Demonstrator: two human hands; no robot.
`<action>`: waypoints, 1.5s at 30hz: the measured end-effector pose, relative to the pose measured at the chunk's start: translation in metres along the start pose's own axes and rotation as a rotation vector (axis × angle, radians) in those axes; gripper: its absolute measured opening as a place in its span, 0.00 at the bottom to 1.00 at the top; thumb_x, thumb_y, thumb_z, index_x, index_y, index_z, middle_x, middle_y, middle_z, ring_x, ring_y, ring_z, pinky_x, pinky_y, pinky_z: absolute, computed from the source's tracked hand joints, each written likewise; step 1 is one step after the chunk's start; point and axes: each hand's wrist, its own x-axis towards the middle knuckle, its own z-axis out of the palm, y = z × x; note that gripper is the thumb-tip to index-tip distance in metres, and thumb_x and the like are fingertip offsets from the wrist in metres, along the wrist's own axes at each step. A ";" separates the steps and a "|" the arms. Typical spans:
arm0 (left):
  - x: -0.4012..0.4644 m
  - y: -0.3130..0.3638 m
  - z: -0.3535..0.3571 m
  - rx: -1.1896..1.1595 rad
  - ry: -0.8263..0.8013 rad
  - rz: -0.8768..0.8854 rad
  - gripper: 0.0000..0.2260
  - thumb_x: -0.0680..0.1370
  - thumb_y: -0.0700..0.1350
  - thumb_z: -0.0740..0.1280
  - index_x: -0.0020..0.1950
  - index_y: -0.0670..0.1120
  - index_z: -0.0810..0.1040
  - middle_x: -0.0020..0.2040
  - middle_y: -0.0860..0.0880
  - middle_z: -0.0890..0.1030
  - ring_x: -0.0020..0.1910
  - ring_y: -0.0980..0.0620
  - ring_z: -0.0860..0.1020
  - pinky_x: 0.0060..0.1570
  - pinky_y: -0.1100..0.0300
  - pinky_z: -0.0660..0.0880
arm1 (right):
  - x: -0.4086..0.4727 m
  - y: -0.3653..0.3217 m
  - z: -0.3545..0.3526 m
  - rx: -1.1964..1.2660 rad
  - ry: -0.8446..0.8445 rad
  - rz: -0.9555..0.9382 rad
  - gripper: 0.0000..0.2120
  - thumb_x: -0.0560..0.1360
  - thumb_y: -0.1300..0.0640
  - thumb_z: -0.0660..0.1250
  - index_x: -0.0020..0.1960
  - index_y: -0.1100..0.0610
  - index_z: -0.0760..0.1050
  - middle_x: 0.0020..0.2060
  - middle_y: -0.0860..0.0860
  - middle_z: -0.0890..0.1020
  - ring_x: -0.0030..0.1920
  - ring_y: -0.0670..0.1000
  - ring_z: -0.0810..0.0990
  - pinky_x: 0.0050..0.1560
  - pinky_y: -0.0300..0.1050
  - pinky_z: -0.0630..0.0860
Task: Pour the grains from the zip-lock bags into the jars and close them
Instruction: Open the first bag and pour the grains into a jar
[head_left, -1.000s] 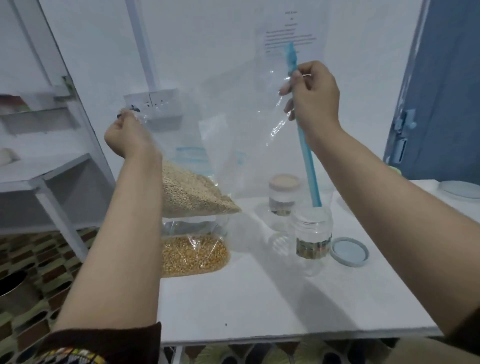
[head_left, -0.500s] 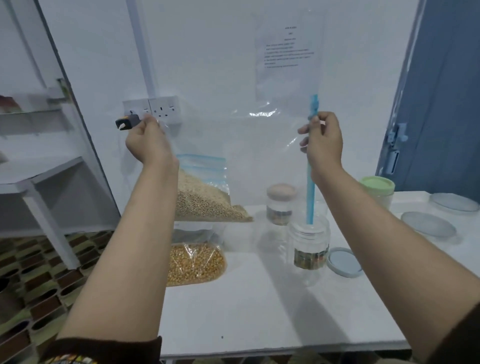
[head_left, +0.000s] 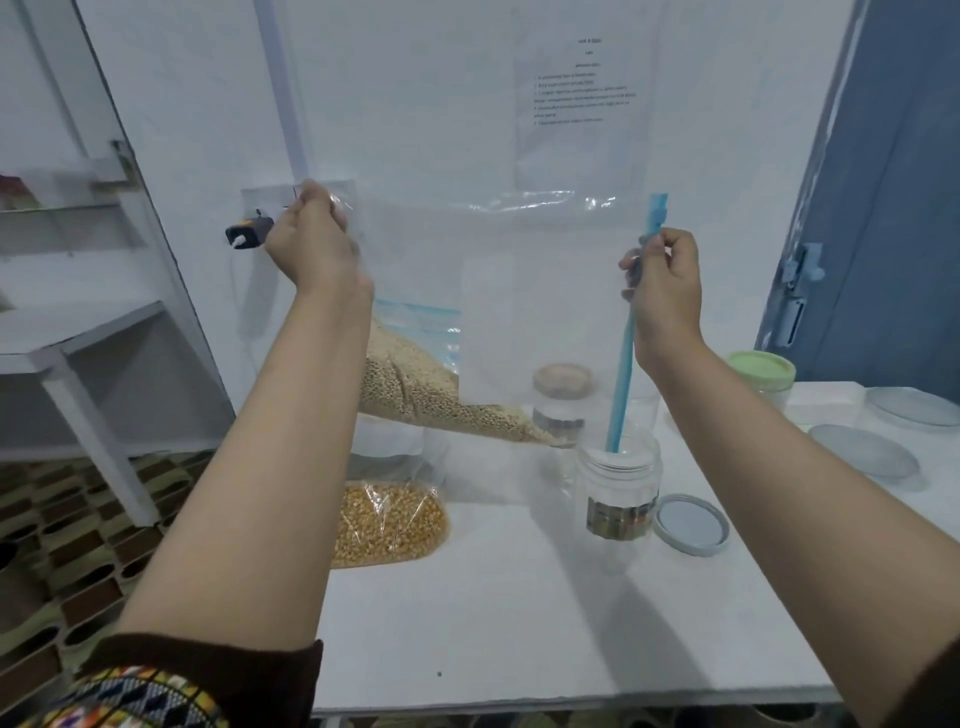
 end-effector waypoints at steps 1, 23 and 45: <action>0.000 0.000 0.002 0.001 -0.007 -0.002 0.18 0.80 0.40 0.66 0.31 0.47 0.68 0.23 0.54 0.70 0.26 0.56 0.68 0.27 0.63 0.57 | 0.001 0.001 0.000 0.002 0.002 0.004 0.10 0.85 0.57 0.52 0.46 0.49 0.67 0.37 0.46 0.76 0.35 0.45 0.70 0.35 0.34 0.67; 0.004 0.004 0.018 0.004 -0.069 -0.005 0.16 0.81 0.42 0.66 0.33 0.48 0.70 0.24 0.56 0.70 0.26 0.58 0.67 0.26 0.66 0.57 | 0.005 -0.003 -0.002 -0.016 0.054 0.012 0.11 0.84 0.58 0.53 0.46 0.48 0.67 0.38 0.46 0.78 0.38 0.46 0.72 0.45 0.43 0.71; -0.006 0.011 0.037 0.002 -0.112 0.017 0.15 0.80 0.42 0.67 0.33 0.47 0.74 0.29 0.53 0.74 0.28 0.57 0.71 0.27 0.65 0.61 | -0.006 -0.008 -0.008 0.057 0.121 0.070 0.10 0.83 0.60 0.52 0.47 0.50 0.67 0.39 0.46 0.76 0.37 0.44 0.71 0.40 0.38 0.71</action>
